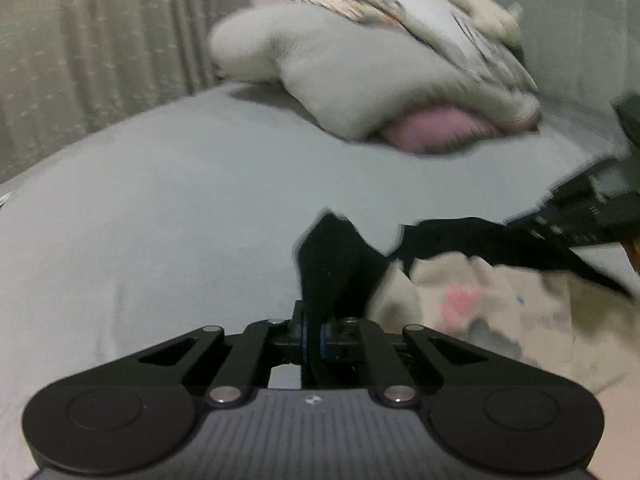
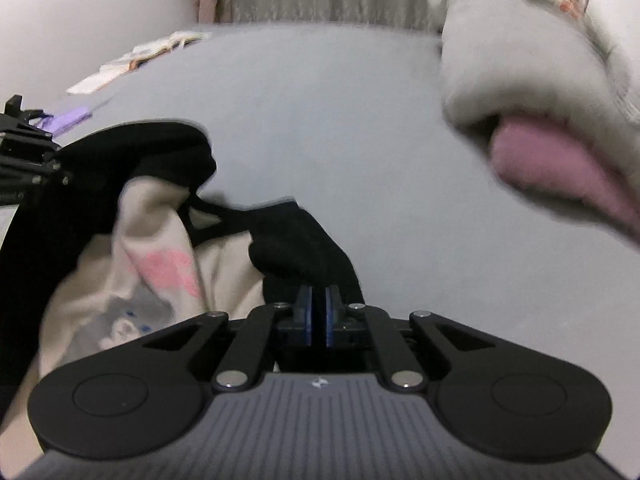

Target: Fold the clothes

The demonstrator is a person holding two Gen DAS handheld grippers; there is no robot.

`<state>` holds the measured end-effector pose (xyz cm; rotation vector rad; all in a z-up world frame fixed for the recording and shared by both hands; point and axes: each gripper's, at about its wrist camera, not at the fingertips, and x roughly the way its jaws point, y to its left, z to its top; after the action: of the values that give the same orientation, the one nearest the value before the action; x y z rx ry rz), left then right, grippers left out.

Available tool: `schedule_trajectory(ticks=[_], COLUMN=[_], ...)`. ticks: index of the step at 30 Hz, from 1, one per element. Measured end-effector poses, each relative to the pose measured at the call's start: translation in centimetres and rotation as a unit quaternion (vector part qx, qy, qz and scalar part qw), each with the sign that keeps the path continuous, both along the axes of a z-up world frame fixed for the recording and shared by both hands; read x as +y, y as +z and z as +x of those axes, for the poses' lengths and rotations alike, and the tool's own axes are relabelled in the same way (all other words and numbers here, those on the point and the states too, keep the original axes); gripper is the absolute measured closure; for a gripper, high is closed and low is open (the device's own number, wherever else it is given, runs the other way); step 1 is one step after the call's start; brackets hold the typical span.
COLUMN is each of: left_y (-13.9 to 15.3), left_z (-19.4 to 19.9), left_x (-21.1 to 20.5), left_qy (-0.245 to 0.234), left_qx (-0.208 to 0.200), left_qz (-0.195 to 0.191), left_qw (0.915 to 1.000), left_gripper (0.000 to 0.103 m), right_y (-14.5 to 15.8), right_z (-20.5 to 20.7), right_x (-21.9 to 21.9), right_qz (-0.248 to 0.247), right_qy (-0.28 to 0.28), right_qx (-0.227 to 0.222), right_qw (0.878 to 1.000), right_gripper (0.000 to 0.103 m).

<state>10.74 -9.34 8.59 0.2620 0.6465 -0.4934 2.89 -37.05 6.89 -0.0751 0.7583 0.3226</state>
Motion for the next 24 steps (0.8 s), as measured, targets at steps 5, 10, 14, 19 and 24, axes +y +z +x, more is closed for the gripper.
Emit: schedule_trajectory(ticks=[5,10,14,19,24], left_y=[3.2,4.7,2.3,-0.9,0.7], left_z=[-1.5,-2.8,-2.5,-1.0,2.1], left_x=[2.5,5.2,5.7,7.0,8.3], left_qy=[0.016,0.025,0.015,0.015,0.007], left_qx=[-0.007,0.018,0.069,0.094,0.099], left_qz=[-0.029,-0.027,-0.003,0.02,-0.057], left_qw=[0.9994,0.9992,0.9975,0.9952,0.9935], left_gripper=[0.099,0.099,0.099,0.097,0.088], right_y=[4.4,4.0,-0.2,-0.8,1.1], right_z=[-4.2,-7.3,-6.2,-5.5,-2.2], right_x=[0.9,0.6,0.2,-0.2,-2.5], right_qz=[-0.008,-0.006,-0.019,-0.014,0.072], right_qy=[-0.011,-0.005,0.005,0.047,0.048], right_qx=[-0.061,-0.029,0.041,0.023,0.007], right_qw=[0.998,1.0,0.999,0.999,0.996], right_gripper=[0.096,0.095,0.083,0.062,0.038])
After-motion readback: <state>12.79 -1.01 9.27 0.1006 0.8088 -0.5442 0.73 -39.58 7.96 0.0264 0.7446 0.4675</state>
